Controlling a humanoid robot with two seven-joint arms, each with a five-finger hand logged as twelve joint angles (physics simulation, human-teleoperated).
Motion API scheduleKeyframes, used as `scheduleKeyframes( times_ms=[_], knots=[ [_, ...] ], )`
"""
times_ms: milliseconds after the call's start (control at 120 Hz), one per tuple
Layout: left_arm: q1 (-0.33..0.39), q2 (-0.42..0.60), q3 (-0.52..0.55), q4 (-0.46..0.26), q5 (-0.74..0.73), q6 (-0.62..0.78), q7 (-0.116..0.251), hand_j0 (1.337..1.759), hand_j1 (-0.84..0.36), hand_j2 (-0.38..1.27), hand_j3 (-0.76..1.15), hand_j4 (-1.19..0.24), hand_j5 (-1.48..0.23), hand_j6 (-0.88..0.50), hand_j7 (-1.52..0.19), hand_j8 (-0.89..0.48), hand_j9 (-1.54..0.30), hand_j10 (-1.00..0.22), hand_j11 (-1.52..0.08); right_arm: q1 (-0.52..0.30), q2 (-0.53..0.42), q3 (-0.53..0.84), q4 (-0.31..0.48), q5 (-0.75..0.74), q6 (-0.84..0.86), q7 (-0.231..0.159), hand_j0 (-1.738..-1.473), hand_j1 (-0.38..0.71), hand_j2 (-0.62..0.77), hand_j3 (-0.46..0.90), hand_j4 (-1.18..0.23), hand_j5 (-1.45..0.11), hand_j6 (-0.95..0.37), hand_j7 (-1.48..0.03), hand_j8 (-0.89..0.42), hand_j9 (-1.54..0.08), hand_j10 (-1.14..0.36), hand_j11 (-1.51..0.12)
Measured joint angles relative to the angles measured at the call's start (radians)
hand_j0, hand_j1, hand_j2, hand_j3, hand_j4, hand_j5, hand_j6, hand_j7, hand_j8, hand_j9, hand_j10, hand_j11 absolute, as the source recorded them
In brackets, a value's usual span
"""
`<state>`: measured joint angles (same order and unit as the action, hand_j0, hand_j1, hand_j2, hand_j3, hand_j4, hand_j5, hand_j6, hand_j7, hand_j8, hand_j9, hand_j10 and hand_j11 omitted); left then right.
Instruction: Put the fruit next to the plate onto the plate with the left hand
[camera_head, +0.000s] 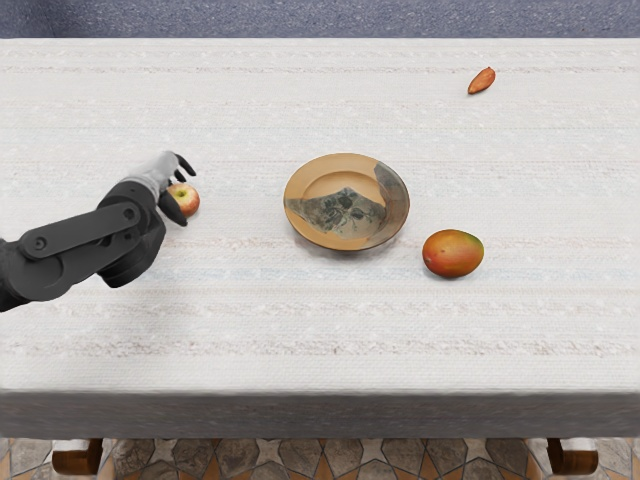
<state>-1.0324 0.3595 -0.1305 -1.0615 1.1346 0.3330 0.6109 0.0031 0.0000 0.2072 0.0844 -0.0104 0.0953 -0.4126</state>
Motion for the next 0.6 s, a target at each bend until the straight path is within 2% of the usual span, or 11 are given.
scheduleKeyframes(
  times_ms=[75, 200, 242, 250, 325, 450, 600],
  knots=[
    [0.001, -0.025, 0.001, 0.015, 0.000, 0.000, 0.000, 1.659, -0.15, 0.09, 0.01, -0.42, -0.54, -0.42, -0.54, -0.42, -0.54, -0.42, -0.54, 0.000, 0.000, 0.000, 0.000, 0.000, 0.000, 0.000, -1.658, -0.35, 0.00, 0.00, 0.00, 0.00, 0.00, 0.00, 0.00, 0.00, 0.00, 0.00],
    [0.000, -0.027, 0.001, 0.032, -0.001, 0.000, -0.001, 1.622, -0.17, 0.14, 0.09, -0.44, -0.57, -0.44, -0.58, -0.44, -0.58, -0.44, -0.58, 0.000, 0.000, 0.000, 0.000, 0.000, 0.000, 0.000, -1.658, -0.35, 0.00, 0.00, 0.00, 0.00, 0.00, 0.00, 0.00, 0.00, 0.00, 0.00],
    [0.001, -0.027, 0.001, 0.034, -0.001, 0.000, -0.001, 1.615, -0.18, 0.15, 0.11, -0.45, -0.59, -0.45, -0.59, -0.45, -0.59, -0.45, -0.59, 0.000, 0.000, 0.000, 0.000, 0.000, 0.000, 0.000, -1.658, -0.35, 0.00, 0.00, 0.00, 0.00, 0.00, 0.00, 0.00, 0.00, 0.00, 0.00],
    [0.001, -0.027, 0.001, 0.035, -0.001, 0.000, -0.001, 1.612, -0.18, 0.13, 0.17, -0.46, -0.59, -0.46, -0.59, -0.46, -0.59, -0.45, -0.59, 0.000, 0.000, 0.000, 0.000, 0.000, 0.000, 0.000, -1.658, -0.35, 0.00, 0.00, 0.00, 0.00, 0.00, 0.00, 0.00, 0.00, 0.00, 0.00],
    [0.002, -0.027, 0.001, 0.036, -0.002, 0.000, -0.001, 1.606, -0.20, 0.16, 0.18, -0.48, -0.62, -0.48, -0.62, -0.47, -0.62, -0.47, -0.62, 0.000, 0.000, 0.000, 0.000, 0.000, 0.000, 0.000, -1.658, -0.35, 0.00, 0.00, 0.00, 0.00, 0.00, 0.00, 0.00, 0.00, 0.00, 0.00],
    [0.001, -0.027, 0.002, 0.038, -0.002, 0.000, 0.000, 1.617, -0.25, 0.18, 0.19, -0.51, -0.67, -0.51, -0.67, -0.51, -0.67, -0.51, -0.67, 0.000, 0.000, 0.000, 0.000, 0.000, 0.000, 0.000, -1.658, -0.35, 0.00, 0.00, 0.00, 0.00, 0.00, 0.00, 0.00, 0.00, 0.00, 0.00],
    [0.001, -0.027, 0.002, 0.038, -0.007, -0.001, 0.000, 1.634, -0.29, 0.21, 0.13, -0.56, -0.74, -0.47, -0.75, -0.44, -0.74, -0.56, -0.74, 0.000, 0.000, 0.000, 0.000, 0.000, 0.000, 0.000, -1.658, -0.35, 0.00, 0.00, 0.00, 0.00, 0.00, 0.00, 0.00, 0.00, 0.00, 0.00]
  ],
)
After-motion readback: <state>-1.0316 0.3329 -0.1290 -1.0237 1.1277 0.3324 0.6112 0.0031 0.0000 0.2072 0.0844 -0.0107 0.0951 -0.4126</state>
